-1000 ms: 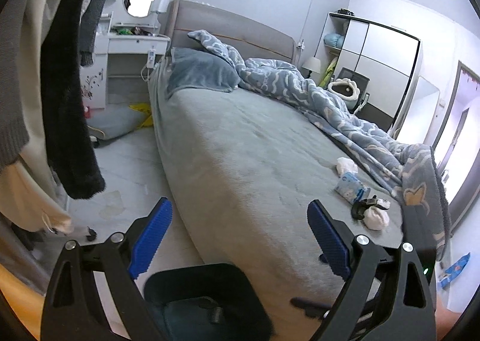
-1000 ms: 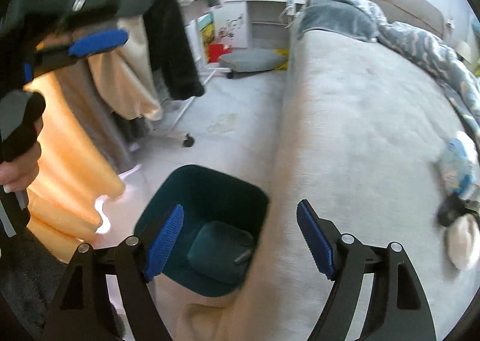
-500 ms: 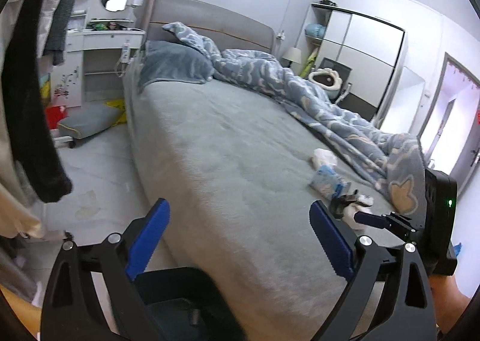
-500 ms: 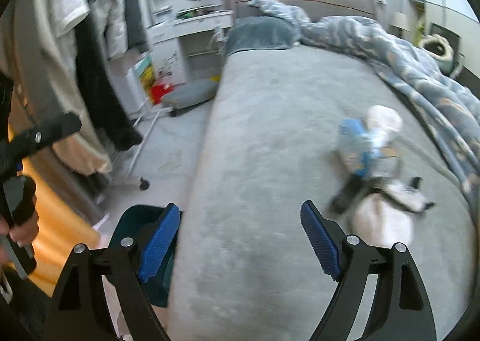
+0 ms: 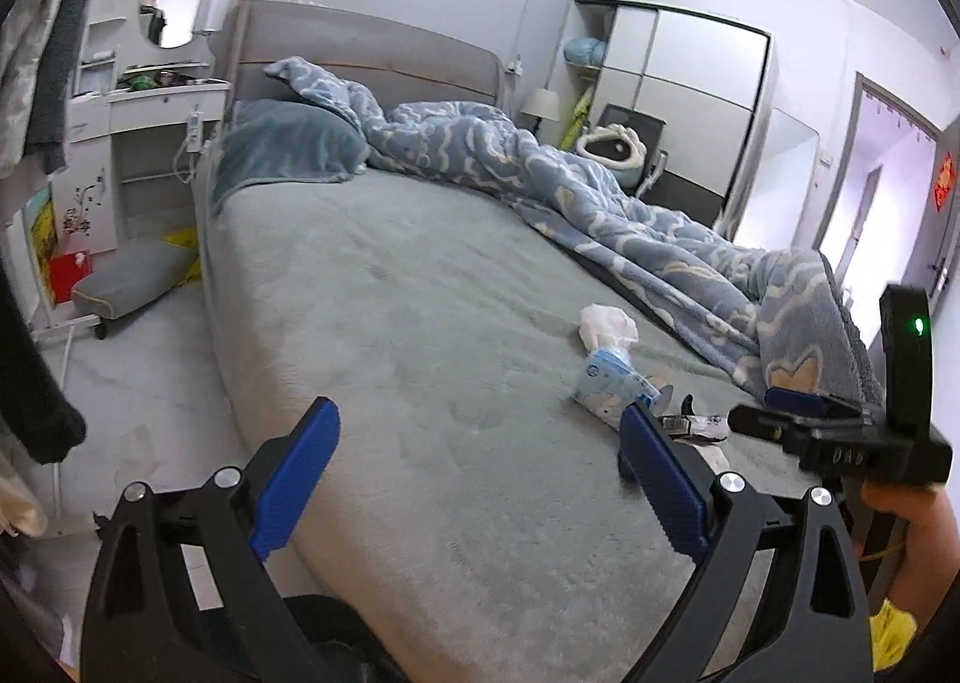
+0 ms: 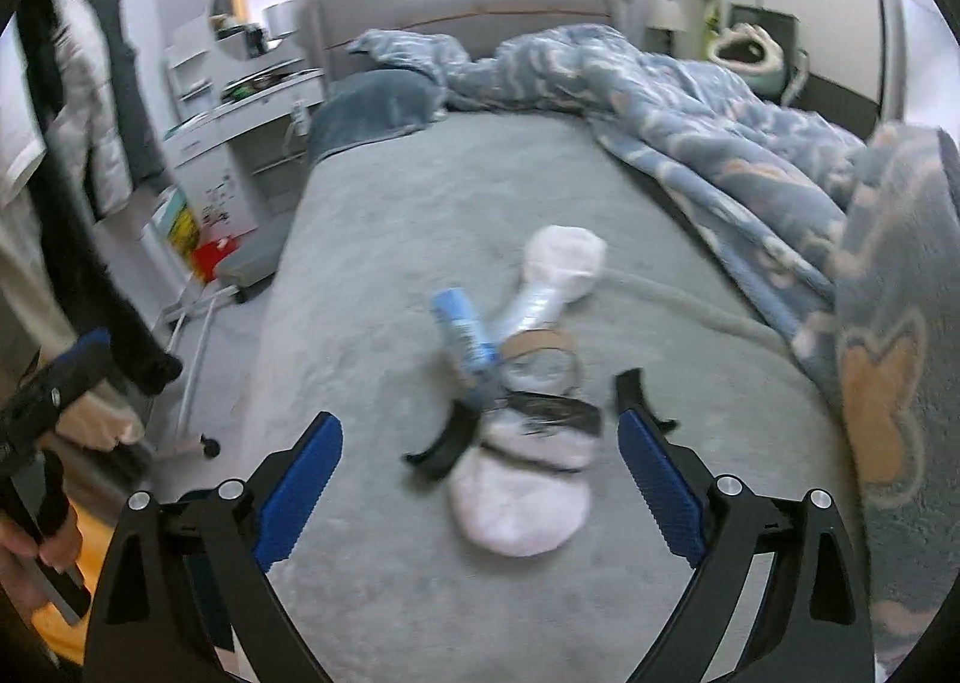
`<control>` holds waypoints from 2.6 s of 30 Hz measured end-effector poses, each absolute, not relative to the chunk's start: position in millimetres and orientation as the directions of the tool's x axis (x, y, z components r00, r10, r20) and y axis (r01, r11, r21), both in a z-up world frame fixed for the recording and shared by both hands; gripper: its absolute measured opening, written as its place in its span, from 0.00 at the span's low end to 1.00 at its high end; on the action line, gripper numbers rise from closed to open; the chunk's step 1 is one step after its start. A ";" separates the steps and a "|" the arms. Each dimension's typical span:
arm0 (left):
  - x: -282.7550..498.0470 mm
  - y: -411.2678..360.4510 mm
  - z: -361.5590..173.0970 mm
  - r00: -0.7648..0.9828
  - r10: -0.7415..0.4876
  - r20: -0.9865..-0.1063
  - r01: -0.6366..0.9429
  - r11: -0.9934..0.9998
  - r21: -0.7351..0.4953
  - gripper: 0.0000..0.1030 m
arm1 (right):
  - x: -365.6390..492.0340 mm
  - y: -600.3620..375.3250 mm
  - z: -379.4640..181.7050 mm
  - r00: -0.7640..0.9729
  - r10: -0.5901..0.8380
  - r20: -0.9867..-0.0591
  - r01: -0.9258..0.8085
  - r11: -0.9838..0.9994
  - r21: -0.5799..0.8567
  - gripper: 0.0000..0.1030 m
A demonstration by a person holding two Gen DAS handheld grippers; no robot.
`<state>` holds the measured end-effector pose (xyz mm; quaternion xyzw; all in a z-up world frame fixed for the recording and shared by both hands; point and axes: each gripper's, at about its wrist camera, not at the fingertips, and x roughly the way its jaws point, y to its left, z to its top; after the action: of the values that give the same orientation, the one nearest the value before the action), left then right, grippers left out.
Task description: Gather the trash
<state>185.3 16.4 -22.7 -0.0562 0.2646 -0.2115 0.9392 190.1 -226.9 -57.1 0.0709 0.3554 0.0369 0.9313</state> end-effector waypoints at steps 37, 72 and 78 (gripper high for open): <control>230.0 -117.5 -99.2 0.566 -0.514 -0.645 0.574 0.807 -0.140 0.93 | 256.5 -258.4 -115.8 0.547 0.223 -0.807 0.051 0.953 0.298 0.67; 257.7 -159.0 -121.3 0.512 -0.465 -0.722 0.477 0.853 -0.211 0.40 | 233.3 -290.7 -83.4 0.625 0.306 -0.719 0.025 0.912 0.410 0.65; 260.1 -160.9 -123.2 0.493 -0.469 -0.733 0.464 0.854 -0.234 0.21 | 226.5 -295.2 -75.4 0.643 0.312 -0.699 0.033 0.901 0.434 0.65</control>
<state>260.1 -160.9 -123.2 -0.0028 0.4250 -0.2700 0.8640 226.5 -295.2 -75.4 0.2085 0.4147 0.0791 0.8822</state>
